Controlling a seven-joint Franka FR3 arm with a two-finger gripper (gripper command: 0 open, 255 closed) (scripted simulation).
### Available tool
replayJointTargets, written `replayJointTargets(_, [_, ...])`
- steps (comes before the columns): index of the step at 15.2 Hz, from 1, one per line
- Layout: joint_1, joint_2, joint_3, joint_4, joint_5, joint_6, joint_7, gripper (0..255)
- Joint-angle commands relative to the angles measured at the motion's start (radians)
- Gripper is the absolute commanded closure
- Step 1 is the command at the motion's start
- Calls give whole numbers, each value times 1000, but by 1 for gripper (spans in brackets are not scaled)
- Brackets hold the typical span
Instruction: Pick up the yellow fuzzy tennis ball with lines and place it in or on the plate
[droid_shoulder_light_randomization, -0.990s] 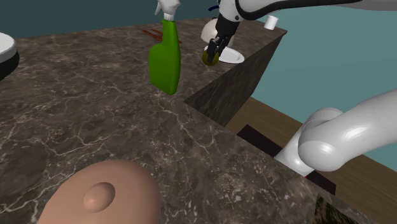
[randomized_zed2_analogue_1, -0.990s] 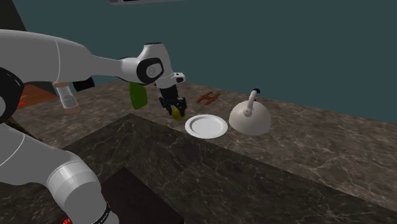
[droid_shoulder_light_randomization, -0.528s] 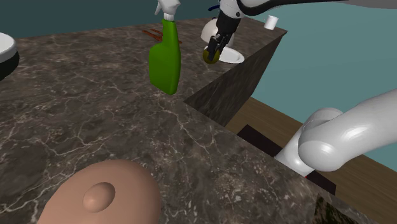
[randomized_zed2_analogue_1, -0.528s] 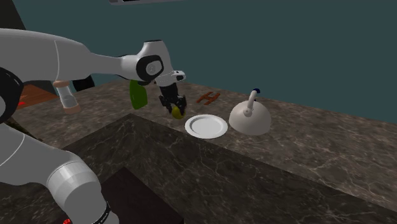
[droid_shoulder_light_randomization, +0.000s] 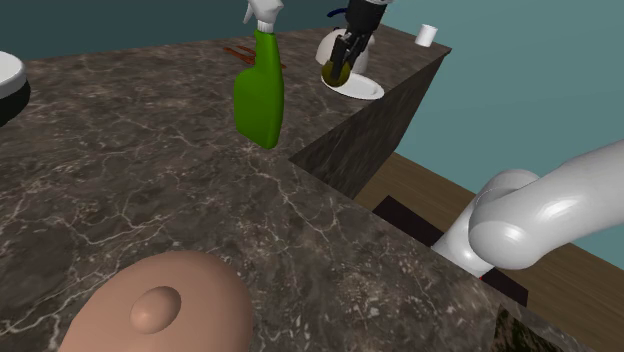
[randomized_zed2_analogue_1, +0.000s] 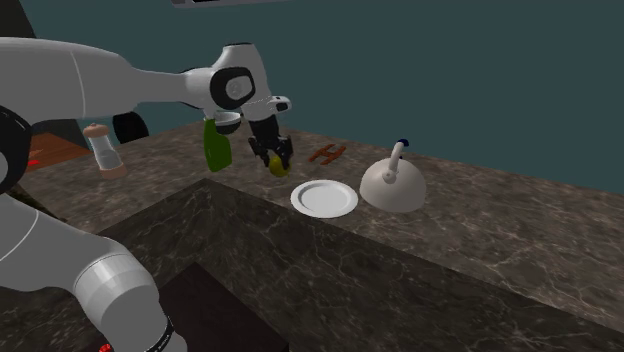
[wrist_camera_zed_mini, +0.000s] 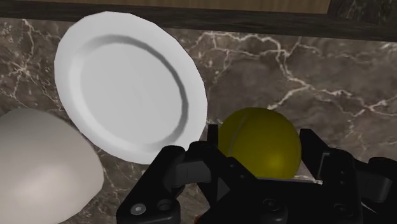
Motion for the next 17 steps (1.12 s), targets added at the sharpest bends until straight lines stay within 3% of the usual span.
replayJointTargets(1, [1, 0, 1, 27, 1, -27, -2, 255])
replayJointTargets(6, [1, 6, 2, 93, 4, -86, -7, 255])
replayJointTargets(17, [-75, 148, -195, 242, 2, -68, -278, 255])
